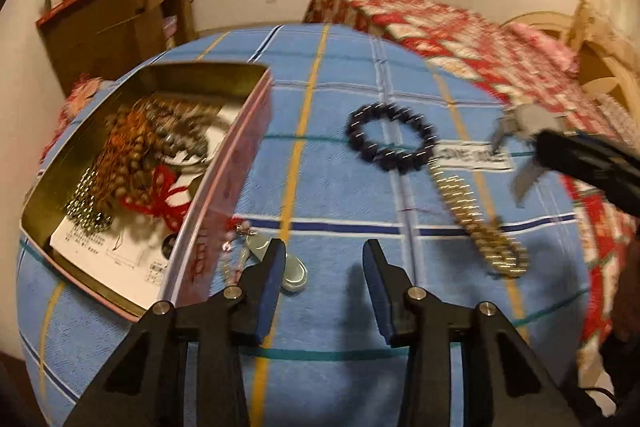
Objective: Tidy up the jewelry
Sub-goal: 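Lift the silver watch with the right gripper while the left grasps the green jade pendant, then carry the watch and jade pendant into the tin and open both grippers, then grasp the pearl necklace with the right gripper, then lift the pearl necklace with the right gripper while the left grasps the black bead bracelet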
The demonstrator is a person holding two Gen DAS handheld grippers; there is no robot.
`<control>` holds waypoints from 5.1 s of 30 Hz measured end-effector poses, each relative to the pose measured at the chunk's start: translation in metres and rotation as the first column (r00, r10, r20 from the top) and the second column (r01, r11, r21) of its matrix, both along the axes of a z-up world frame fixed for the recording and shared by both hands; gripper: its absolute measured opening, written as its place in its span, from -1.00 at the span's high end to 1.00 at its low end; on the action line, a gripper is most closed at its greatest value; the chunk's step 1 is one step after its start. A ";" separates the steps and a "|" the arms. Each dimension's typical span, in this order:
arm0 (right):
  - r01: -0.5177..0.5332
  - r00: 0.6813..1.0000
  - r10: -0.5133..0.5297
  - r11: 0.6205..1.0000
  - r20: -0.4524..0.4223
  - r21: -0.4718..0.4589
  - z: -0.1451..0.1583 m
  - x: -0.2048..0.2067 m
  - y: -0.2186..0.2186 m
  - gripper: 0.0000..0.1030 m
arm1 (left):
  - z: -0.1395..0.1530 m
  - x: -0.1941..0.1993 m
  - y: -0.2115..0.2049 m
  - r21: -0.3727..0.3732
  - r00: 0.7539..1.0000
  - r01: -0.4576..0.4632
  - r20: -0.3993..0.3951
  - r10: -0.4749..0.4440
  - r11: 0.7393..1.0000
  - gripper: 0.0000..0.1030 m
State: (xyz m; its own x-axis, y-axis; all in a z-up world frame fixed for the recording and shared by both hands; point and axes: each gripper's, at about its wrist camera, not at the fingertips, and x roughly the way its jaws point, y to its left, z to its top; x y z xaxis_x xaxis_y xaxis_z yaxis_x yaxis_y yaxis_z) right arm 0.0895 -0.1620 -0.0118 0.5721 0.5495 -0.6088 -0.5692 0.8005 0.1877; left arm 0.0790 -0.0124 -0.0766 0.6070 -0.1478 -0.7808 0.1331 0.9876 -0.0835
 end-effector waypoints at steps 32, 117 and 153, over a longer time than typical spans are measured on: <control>-0.030 0.999 0.030 0.999 0.020 0.032 0.014 -0.004 0.009 0.35 | 0.051 -0.025 0.006 -0.004 0.993 0.006 0.119 -0.006 1.000 0.79; 0.065 0.987 -0.094 0.976 -0.132 -0.209 -0.064 0.013 0.019 -0.47 | 0.032 0.027 0.005 0.156 0.989 -0.080 0.135 0.059 0.984 -0.34; 0.193 0.976 -0.208 0.963 -0.064 -0.185 -0.064 0.027 -0.019 0.69 | -0.009 0.091 -0.064 0.151 0.999 0.020 0.030 -0.025 0.988 -0.18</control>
